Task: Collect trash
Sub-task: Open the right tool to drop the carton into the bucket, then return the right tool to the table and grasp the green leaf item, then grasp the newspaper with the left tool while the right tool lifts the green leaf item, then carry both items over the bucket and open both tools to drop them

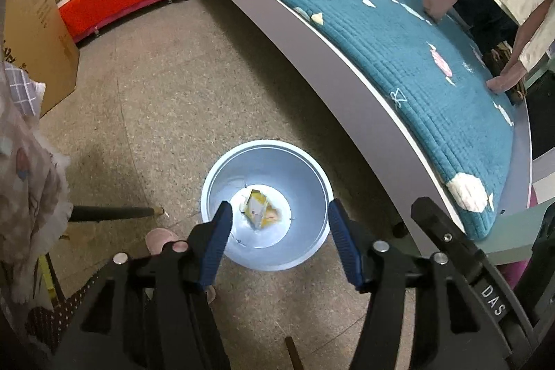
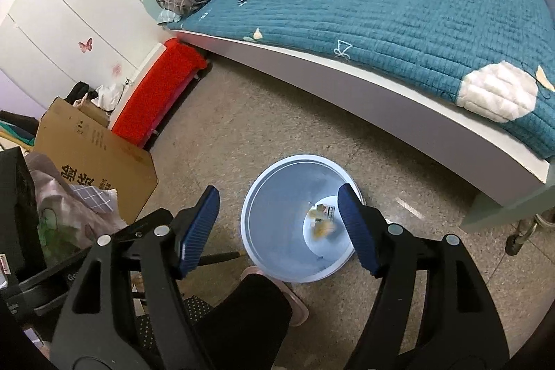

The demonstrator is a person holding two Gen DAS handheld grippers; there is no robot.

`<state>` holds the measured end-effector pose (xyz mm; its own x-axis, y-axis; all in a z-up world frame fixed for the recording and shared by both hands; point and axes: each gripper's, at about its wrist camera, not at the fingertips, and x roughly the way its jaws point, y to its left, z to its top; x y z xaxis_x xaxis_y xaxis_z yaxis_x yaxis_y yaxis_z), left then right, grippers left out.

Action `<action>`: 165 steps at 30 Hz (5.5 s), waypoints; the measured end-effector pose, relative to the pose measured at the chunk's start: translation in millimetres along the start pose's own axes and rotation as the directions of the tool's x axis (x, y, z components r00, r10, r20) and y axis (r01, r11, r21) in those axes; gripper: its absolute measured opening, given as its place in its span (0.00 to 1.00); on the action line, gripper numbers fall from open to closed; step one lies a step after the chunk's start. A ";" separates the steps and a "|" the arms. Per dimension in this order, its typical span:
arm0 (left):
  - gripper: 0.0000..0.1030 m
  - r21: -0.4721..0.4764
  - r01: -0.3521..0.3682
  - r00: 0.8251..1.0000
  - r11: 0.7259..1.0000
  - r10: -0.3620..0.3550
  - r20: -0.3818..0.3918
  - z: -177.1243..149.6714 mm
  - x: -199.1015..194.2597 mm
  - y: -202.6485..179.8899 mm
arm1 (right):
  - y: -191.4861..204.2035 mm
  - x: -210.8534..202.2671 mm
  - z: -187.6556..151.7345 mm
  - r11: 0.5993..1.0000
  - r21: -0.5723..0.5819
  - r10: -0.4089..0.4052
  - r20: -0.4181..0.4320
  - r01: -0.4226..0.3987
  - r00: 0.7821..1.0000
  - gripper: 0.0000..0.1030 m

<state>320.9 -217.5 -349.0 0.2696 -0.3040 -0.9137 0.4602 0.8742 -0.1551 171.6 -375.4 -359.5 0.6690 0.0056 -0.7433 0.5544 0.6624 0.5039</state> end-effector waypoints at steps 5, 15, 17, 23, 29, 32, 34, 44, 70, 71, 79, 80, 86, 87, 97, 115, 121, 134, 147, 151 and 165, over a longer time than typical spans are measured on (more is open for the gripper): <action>0.55 -0.021 -0.005 1.000 1.000 0.006 0.023 -6.5 -23.6 -0.5 | 14.2 -16.3 -1.5 1.000 -0.022 0.019 0.002 -0.019 1.000 0.68; 0.62 -0.044 -0.037 0.981 0.998 0.044 0.189 -24.2 -119.6 -7.6 | 53.9 -85.0 0.2 0.992 -0.083 0.105 0.083 -0.099 0.991 0.69; 0.62 -0.049 -0.043 0.971 0.998 0.053 0.232 -27.7 -142.4 -8.1 | 64.8 -105.2 0.5 0.988 -0.100 0.132 0.113 -0.120 0.985 0.70; 0.69 -0.054 -0.105 0.926 0.993 0.117 0.358 -42.7 -218.9 0.3 | 107.0 -158.0 -2.5 0.964 -0.191 0.217 0.160 -0.186 0.963 0.72; 0.76 -0.129 -0.237 0.859 0.963 0.269 0.436 -60.6 -292.3 46.5 | 177.4 -184.5 -20.0 0.909 -0.330 0.311 0.127 -0.255 0.942 0.73; 0.78 -0.202 -0.316 0.819 0.927 0.375 0.434 -72.1 -320.2 80.9 | 220.0 -184.2 -34.5 0.868 -0.400 0.353 0.081 -0.294 0.932 0.74; 0.78 -0.256 -0.346 0.801 0.903 0.426 0.419 -80.8 -334.3 108.1 | 250.4 -180.3 -47.6 0.836 -0.445 0.375 0.036 -0.321 0.926 0.74; 0.81 -0.368 -0.502 0.761 0.782 0.602 0.241 -109.3 -342.9 215.5 | 354.2 -136.8 -103.9 0.741 -0.563 0.360 -0.126 -0.365 0.925 0.74; 0.10 -0.470 -0.474 0.728 0.744 0.632 0.265 -129.1 -373.7 278.9 | 419.9 -92.5 -139.4 0.675 -0.601 0.329 -0.273 -0.428 0.904 0.75; 0.09 -0.486 -0.454 0.730 0.747 0.624 0.278 -131.6 -378.7 281.8 | 423.1 -92.1 -140.8 0.671 -0.605 0.328 -0.278 -0.429 0.903 0.75; 0.06 -0.622 -0.300 0.683 0.723 0.618 0.389 -158.3 -426.9 304.6 | 459.4 -77.1 -153.7 0.640 -0.631 0.305 -0.316 -0.439 0.898 0.75; 0.06 -0.628 -0.292 0.679 0.722 0.618 0.395 -157.4 -427.8 305.2 | 463.7 -74.5 -155.6 0.636 -0.633 0.301 -0.323 -0.441 0.897 0.75; 0.05 -0.635 -0.274 0.659 0.722 0.622 0.423 -157.2 -430.8 308.4 | 497.5 -46.8 -167.9 0.608 -0.664 0.244 -0.366 -0.436 0.898 0.75; 0.05 -0.635 -0.271 0.657 0.723 0.622 0.427 -156.8 -430.4 307.8 | 501.2 -42.9 -168.9 0.605 -0.669 0.234 -0.369 -0.432 0.900 0.76; 0.05 -0.623 -0.290 0.620 0.726 0.639 0.455 -151.5 -432.6 288.3 | 496.7 -56.0 -175.5 0.526 -0.713 0.260 -0.385 -0.464 0.886 0.11; 0.05 -0.313 -0.194 0.683 0.930 0.357 0.637 -106.3 -423.0 136.2 | 314.3 -178.6 -55.1 0.654 -0.497 0.557 -0.193 -0.570 0.808 0.09; 0.05 -0.111 -0.133 0.771 0.985 0.173 0.613 -78.2 -373.9 53.2 | 214.3 -173.1 -16.0 0.787 -0.388 0.494 -0.072 -0.480 0.867 0.09; 0.05 0.121 -0.025 0.959 0.992 -0.011 0.283 -29.8 -178.8 -33.1 | 52.3 -79.7 1.2 0.965 -0.153 0.203 -0.064 -0.211 0.977 0.09; 0.10 0.140 -0.031 0.995 0.990 0.018 0.094 12.5 -45.6 -28.9 | 2.1 -0.7 -2.5 0.995 -0.073 0.056 -0.108 -0.064 0.993 0.09; 0.70 0.126 -0.076 0.996 0.989 0.068 0.064 12.8 -29.2 -20.8 | -0.3 10.5 -4.2 0.996 -0.069 0.047 -0.124 -0.056 0.991 0.09; 0.75 0.039 -0.196 0.980 0.980 0.195 0.038 2.0 -29.1 16.8 | 18.8 26.5 -14.2 0.994 -0.082 0.063 -0.175 -0.078 0.983 0.10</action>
<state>322.4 -194.8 -324.2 0.3865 -0.1421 -0.9113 0.4309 0.9014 0.0422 192.7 -352.2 -375.9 0.6052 0.1783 -0.7759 0.4578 0.7194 0.5224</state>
